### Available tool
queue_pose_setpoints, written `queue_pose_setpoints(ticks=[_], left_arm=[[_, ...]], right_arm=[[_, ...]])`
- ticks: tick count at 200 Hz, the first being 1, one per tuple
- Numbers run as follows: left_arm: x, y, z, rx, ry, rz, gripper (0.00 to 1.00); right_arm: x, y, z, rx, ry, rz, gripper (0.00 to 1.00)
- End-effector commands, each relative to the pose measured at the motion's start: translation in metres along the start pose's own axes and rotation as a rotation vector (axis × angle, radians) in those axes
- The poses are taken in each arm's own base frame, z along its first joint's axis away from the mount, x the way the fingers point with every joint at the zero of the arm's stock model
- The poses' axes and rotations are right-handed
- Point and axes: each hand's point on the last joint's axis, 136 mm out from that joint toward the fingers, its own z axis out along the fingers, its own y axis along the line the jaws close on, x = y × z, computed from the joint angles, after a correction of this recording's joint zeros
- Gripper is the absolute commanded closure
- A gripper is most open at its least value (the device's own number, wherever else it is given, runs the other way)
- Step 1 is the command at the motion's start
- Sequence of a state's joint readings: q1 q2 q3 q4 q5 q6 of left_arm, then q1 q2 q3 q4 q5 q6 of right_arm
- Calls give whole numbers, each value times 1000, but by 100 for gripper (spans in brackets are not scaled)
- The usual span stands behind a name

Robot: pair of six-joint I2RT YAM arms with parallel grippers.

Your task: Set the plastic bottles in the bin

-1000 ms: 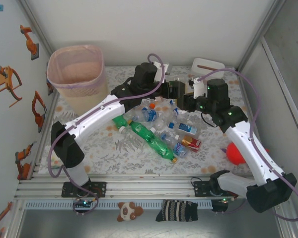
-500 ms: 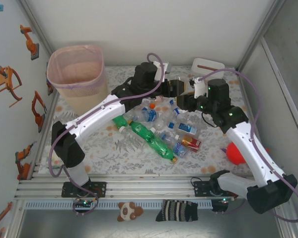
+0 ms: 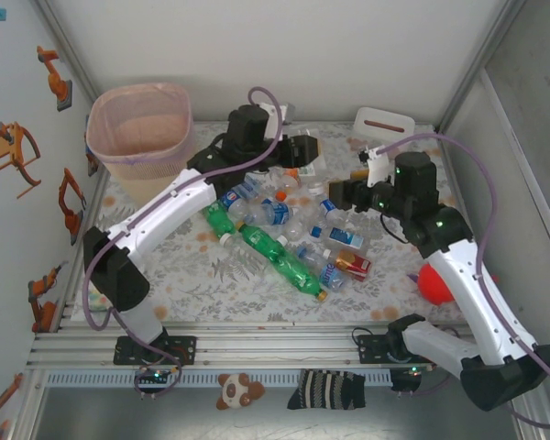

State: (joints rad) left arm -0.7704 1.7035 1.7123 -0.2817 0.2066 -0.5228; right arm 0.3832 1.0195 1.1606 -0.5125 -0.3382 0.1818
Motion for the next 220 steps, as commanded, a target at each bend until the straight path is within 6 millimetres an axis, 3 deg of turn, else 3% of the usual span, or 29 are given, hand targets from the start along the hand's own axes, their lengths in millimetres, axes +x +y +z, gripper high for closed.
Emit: queue_pose_setpoints(ticks=[1,83,120,166,220], left_arm=[[-35,7,-47,-64,-81,81,42],[-110,91,-174,-434,-176,222,41],[-133,133,-221,-627,-174,261,41],[-146,184,-235,-737,-140,260,41],[-123,255,-205,-746,35,155,41]], right_arm=[[-13,3,-15,30,-37,-40,29],[-17,-10,-16,107,-38,-45,29],[-18,-14,-17,129,-35,-45,29],[-18,-16,-18,143,-33,-44,29],[-20,-16,-19,150,-34,-49,29]])
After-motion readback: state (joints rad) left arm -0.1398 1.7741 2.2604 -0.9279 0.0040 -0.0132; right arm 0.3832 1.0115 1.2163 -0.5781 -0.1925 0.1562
